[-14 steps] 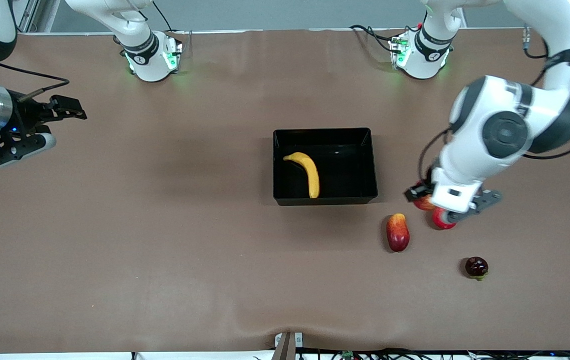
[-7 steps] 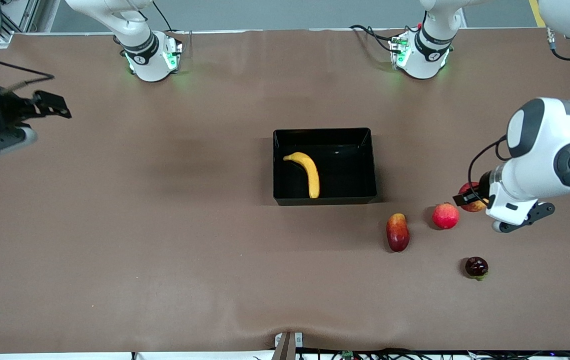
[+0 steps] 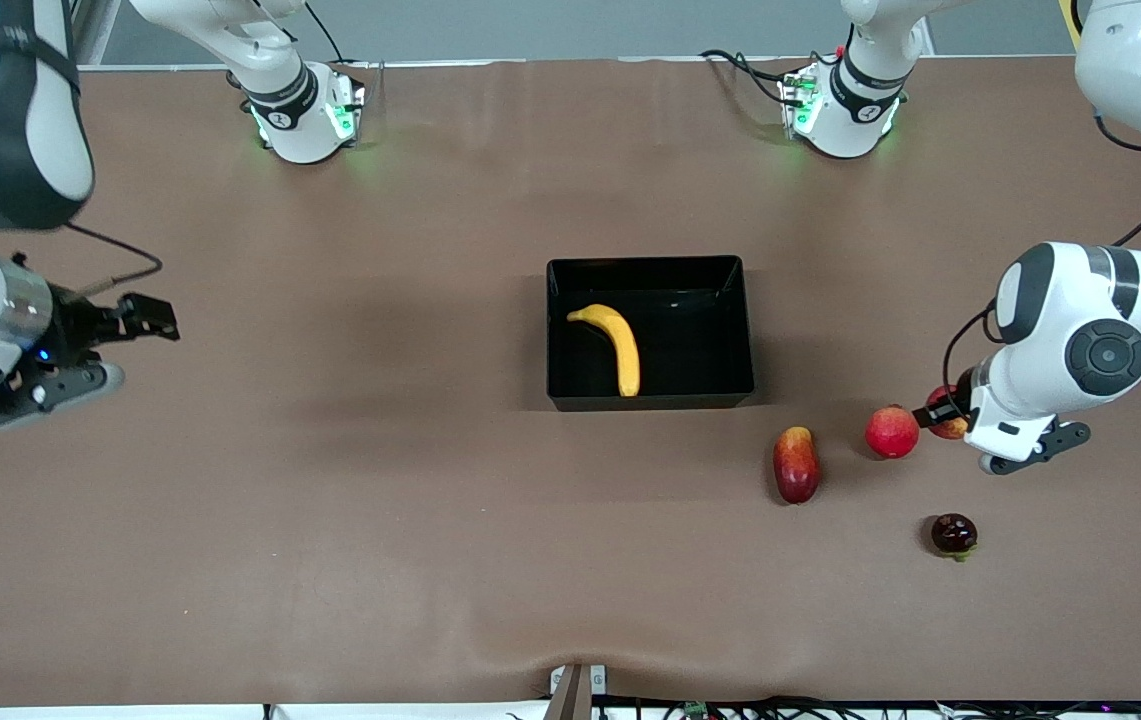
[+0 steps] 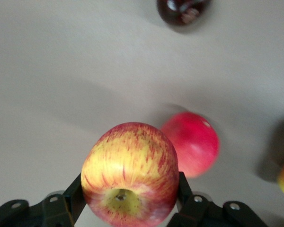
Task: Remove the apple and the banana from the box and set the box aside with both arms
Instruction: 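Lower the apple beside the red apple and open the left gripper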
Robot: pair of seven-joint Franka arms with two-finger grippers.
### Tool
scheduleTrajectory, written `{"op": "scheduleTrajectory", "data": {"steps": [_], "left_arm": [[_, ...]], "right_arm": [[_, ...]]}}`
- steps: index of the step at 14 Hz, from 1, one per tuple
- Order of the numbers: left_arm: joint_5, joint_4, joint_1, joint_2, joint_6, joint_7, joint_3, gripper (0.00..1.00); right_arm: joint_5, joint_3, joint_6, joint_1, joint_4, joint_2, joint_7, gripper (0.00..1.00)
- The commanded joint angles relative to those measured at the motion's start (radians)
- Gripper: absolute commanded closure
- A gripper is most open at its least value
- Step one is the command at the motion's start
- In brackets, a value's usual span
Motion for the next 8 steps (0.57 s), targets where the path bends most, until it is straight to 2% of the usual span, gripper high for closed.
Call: {"op": "scheduleTrajectory", "data": {"steps": [1,4,8], "left_arm": [[0.058,0.002,0.024,0.033,0.062,0.012,-0.012,1.00],[0.154,0.010,0.078,0.110,0.171,0.041,-0.012,1.00],[0.179,0.048,0.113,0.205,0.202,0.092,-0.012,1.00]], "right_arm": [[-0.001,0.006,-0.010,-0.038,0.059,0.001,-0.003,0.00],[0.071,0.006,0.092,-0.056,0.071,0.004,-0.003,0.00],[0.071,0.004,0.103,-0.087,0.062,0.004,-0.004,0.00]]}}
